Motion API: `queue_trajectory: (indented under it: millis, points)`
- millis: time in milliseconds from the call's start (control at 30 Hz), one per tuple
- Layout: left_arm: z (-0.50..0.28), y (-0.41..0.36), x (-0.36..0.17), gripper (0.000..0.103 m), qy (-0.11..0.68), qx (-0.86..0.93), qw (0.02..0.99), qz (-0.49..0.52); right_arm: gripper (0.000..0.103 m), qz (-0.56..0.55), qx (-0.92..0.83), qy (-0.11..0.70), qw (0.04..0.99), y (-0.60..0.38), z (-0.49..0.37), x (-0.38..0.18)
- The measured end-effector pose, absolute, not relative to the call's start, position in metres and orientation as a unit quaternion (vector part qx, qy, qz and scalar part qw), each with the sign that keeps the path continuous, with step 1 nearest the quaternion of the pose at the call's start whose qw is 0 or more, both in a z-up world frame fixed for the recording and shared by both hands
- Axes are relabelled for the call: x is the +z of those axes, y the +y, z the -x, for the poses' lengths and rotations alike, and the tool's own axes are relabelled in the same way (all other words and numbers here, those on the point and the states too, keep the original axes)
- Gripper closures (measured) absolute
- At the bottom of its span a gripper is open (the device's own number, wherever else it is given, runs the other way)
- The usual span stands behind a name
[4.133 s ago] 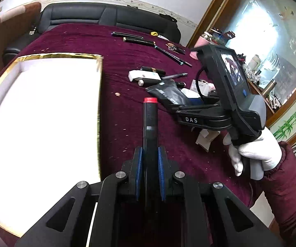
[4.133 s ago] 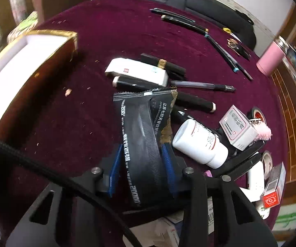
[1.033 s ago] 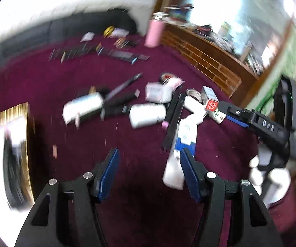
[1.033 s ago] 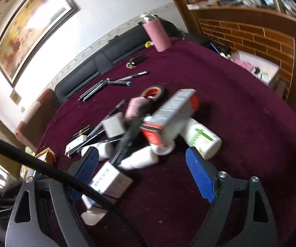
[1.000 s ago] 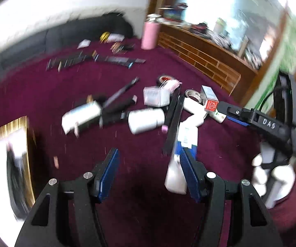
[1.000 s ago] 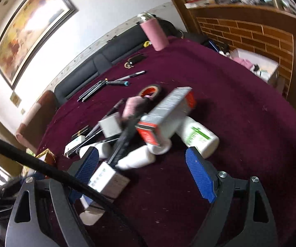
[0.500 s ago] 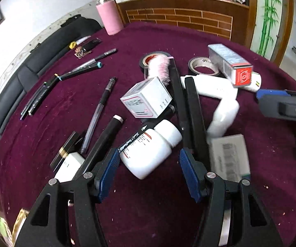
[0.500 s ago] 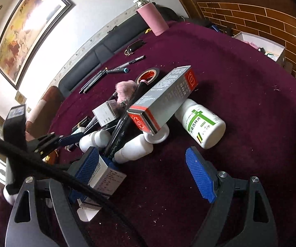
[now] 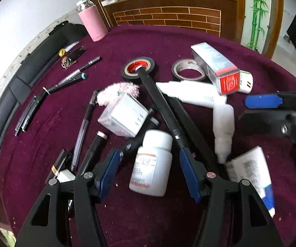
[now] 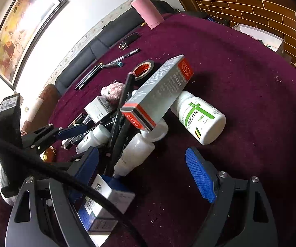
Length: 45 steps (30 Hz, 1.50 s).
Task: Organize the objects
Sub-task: 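Grasp the white pill bottle with left tool while right grasps white-blue box, then carry bottle and white-blue box into the white box and release both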
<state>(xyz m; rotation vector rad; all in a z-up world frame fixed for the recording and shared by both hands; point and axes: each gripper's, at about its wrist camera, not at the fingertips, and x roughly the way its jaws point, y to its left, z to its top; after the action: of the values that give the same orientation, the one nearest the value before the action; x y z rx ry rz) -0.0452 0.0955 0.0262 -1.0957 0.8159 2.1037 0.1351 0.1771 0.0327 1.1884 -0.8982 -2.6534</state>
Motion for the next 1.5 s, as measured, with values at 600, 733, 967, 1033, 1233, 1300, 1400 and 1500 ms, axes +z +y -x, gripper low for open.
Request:
queue_trajectory:
  millis: [600,733,967,1033,1233,1300,1400,1500]
  points:
    - [-0.009,0.004,0.06,0.073,0.083,0.85,0.267,0.446,0.016,-0.411,-0.869,-0.272,0.041,0.159,-0.152,0.046]
    - [-0.026,-0.024,0.071,0.073,0.04,0.861,0.268,0.43,0.016,-0.438,-0.861,-0.255,0.035,0.134,-0.162,0.045]
    - [-0.042,-0.044,0.07,0.073,0.004,0.864,0.283,0.416,0.021,-0.477,-0.855,-0.199,-0.035,0.098,-0.146,0.035]
    - [-0.05,-0.051,0.071,0.073,-0.006,0.866,0.282,0.413,0.039,-0.47,-0.864,-0.176,-0.041,0.093,-0.146,0.035]
    - [-0.066,-0.08,0.075,0.073,-0.026,0.879,0.264,0.396,0.058,-0.478,-0.862,-0.169,0.0,0.096,-0.159,0.037]
    - [-0.07,-0.093,0.078,0.073,-0.041,0.884,0.255,0.39,0.062,-0.477,-0.861,-0.177,0.018,0.098,-0.166,0.041]
    - [-0.076,-0.111,0.082,0.073,-0.061,0.891,0.239,0.382,0.071,-0.468,-0.861,-0.192,0.051,0.095,-0.17,0.049]
    - [-0.079,-0.129,0.082,0.073,-0.078,0.896,0.221,0.377,0.071,-0.457,-0.866,-0.189,0.074,0.09,-0.173,0.059]
